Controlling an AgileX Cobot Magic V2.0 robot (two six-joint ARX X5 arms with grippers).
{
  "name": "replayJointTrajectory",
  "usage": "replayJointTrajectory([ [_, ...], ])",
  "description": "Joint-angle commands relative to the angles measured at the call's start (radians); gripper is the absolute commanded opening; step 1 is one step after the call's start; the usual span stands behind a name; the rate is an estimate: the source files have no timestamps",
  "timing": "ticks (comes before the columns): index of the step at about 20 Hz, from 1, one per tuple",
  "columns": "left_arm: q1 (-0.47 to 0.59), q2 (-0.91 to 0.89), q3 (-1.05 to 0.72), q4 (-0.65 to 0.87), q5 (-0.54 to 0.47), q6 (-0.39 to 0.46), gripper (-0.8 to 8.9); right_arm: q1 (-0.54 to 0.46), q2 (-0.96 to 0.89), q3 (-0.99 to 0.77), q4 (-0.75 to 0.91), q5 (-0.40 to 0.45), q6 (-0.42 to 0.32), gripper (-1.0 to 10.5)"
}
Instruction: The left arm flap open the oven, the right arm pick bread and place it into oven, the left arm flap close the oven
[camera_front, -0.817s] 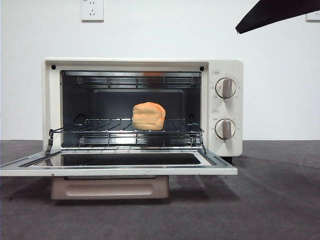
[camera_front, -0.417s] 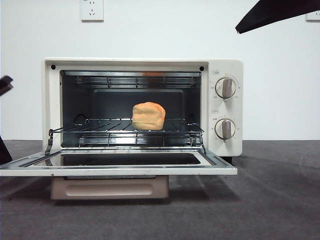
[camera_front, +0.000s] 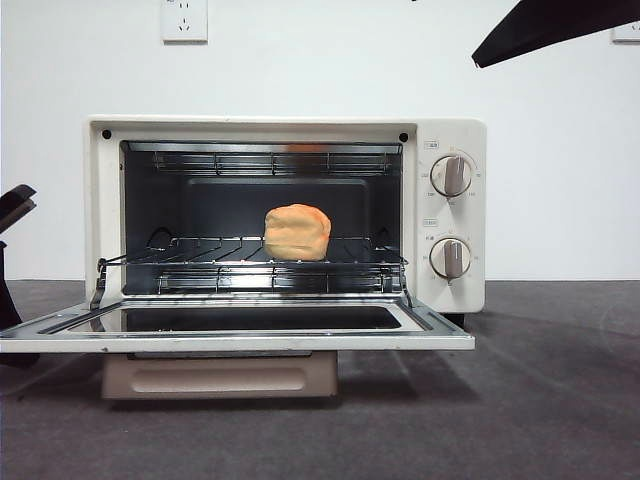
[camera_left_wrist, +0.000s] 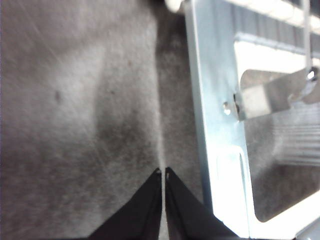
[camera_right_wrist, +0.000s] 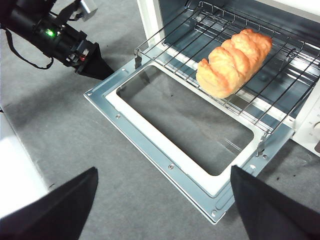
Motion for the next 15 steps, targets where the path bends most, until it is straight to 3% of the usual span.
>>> replayJointTrajectory([
  [1,0.000,0.021,0.002,0.012,0.029,0.007,0.14,0.010,0.005,0.009,0.006,0.001,-0.005,4.2],
  [9,0.001,0.032,0.002,0.027,0.188,-0.012,0.14,0.010,0.005,0.009,0.007,0.002,-0.005,4.2],
  [15,0.009,0.032,0.004,0.187,0.316,-0.146,0.14,0.010,0.005,0.009,0.006,0.002,-0.002,4.2],
])
